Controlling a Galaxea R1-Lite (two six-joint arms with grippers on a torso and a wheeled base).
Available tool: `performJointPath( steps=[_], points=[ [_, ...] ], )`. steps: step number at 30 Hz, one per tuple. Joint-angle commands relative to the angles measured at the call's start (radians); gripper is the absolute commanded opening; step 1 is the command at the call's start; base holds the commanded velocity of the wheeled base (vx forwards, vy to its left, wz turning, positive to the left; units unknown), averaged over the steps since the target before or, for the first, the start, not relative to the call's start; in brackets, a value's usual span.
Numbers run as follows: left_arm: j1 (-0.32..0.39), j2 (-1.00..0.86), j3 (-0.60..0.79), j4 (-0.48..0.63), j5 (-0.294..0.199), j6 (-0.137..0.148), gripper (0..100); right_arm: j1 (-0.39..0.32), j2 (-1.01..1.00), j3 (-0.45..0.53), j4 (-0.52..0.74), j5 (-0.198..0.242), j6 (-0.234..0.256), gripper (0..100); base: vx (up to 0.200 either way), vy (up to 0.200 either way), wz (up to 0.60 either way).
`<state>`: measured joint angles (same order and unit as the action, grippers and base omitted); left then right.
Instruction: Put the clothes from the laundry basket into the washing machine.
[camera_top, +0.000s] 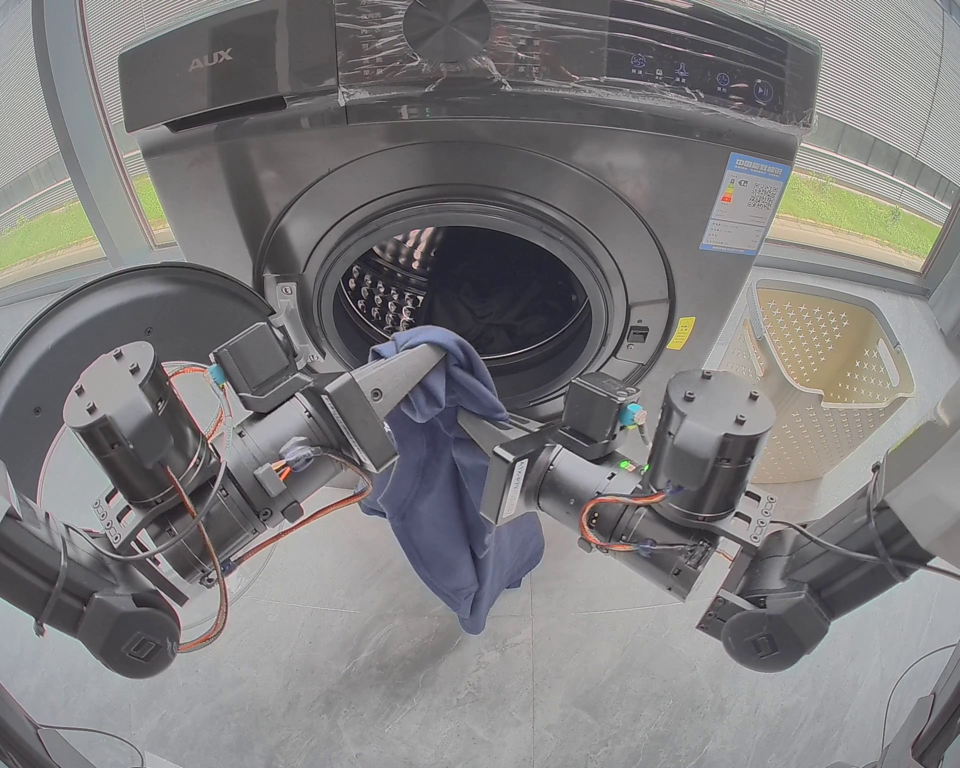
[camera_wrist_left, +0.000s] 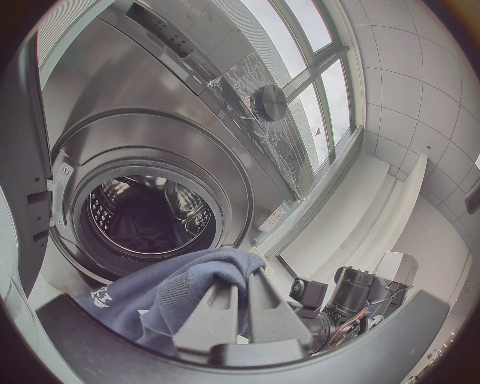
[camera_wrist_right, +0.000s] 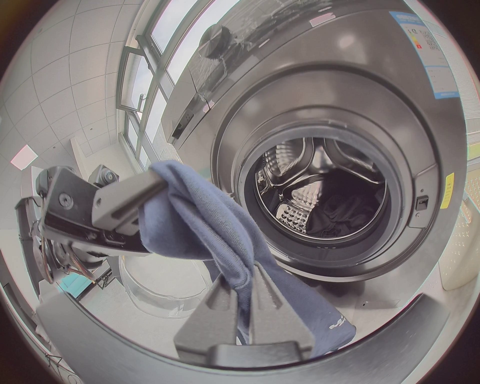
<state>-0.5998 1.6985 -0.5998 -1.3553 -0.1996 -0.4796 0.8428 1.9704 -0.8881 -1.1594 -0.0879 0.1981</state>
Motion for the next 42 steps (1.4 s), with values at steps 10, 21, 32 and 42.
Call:
performJointPath(
  steps=[10,21,32,42],
  points=[
    [-0.002,0.001,0.037,-0.005,-0.001,0.003,100,-0.002,-0.154,0.084,-0.006,0.0,0.001,0,0.0,0.0,0.0],
    [0.0,-0.059,0.221,-0.007,-0.003,0.099,100,-0.001,-0.219,0.118,-0.008,0.004,0.009,0,0.0,0.0,0.0],
    [0.015,0.035,0.265,-0.018,-0.018,0.095,100,0.01,-0.254,0.147,-0.023,0.007,0.012,0,0.0,0.0,0.0],
    [0.031,0.109,0.281,-0.019,-0.015,0.098,100,0.018,-0.294,0.178,-0.023,0.02,0.012,0,0.0,0.0,0.0]
  ],
)
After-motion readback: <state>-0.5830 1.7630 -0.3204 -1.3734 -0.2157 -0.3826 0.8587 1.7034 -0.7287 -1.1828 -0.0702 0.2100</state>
